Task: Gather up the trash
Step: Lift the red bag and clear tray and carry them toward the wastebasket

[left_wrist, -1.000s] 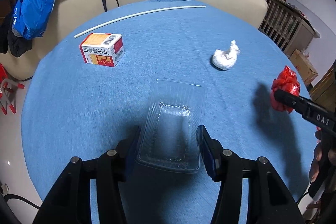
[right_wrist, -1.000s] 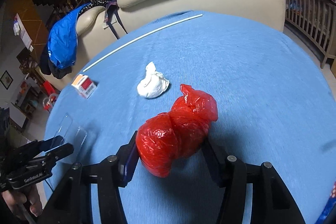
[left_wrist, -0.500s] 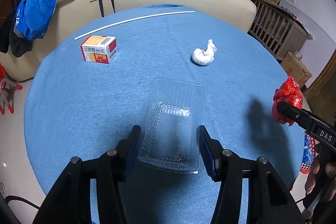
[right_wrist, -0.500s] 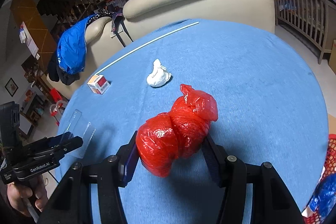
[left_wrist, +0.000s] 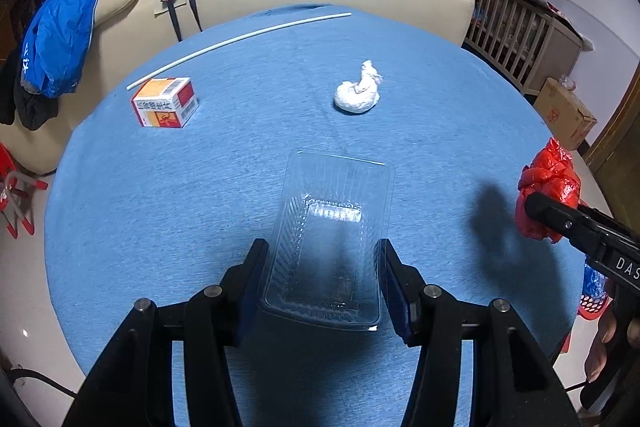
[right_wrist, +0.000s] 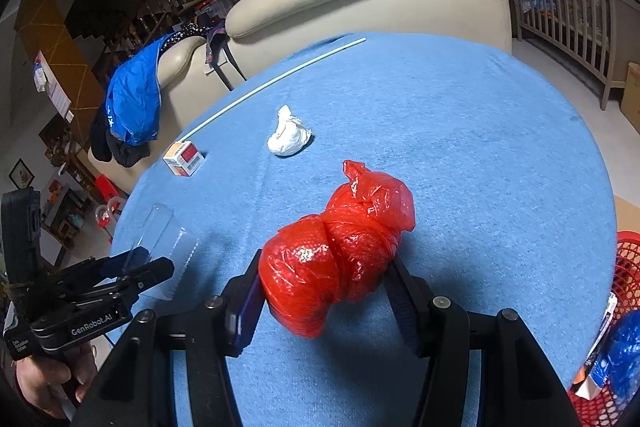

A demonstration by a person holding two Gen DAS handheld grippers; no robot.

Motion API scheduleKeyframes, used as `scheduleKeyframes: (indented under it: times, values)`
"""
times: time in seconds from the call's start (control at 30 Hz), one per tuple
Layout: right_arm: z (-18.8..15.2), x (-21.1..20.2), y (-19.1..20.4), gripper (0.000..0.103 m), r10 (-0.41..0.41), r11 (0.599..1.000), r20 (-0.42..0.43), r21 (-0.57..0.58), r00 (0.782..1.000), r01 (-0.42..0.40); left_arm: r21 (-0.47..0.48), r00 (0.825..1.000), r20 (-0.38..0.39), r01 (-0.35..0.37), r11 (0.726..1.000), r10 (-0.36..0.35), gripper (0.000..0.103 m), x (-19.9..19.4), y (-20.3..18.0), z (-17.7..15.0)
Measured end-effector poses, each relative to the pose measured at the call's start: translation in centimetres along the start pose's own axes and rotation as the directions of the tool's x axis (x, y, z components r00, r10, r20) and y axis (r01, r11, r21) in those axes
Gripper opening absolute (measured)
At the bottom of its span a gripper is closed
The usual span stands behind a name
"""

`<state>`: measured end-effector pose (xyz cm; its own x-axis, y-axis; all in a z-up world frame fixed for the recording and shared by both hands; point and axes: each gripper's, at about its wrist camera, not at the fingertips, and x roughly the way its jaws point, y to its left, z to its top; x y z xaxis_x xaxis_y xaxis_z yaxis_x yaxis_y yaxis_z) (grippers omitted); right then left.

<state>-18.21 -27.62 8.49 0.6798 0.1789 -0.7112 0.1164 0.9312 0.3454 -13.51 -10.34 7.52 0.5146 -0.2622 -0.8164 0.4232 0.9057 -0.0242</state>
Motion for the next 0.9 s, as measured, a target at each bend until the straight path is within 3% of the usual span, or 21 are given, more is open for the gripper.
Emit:
scheduleKeyframes:
  times: [0.9]
  values:
    - [-0.6,-2.8,-1.3,0.06,-0.014,1.0,0.042,0.017,0.999,0.014,0.037,0.999,0.026,0.021,0.999,-0.022,0.056,-1.0,-3.9,0.8]
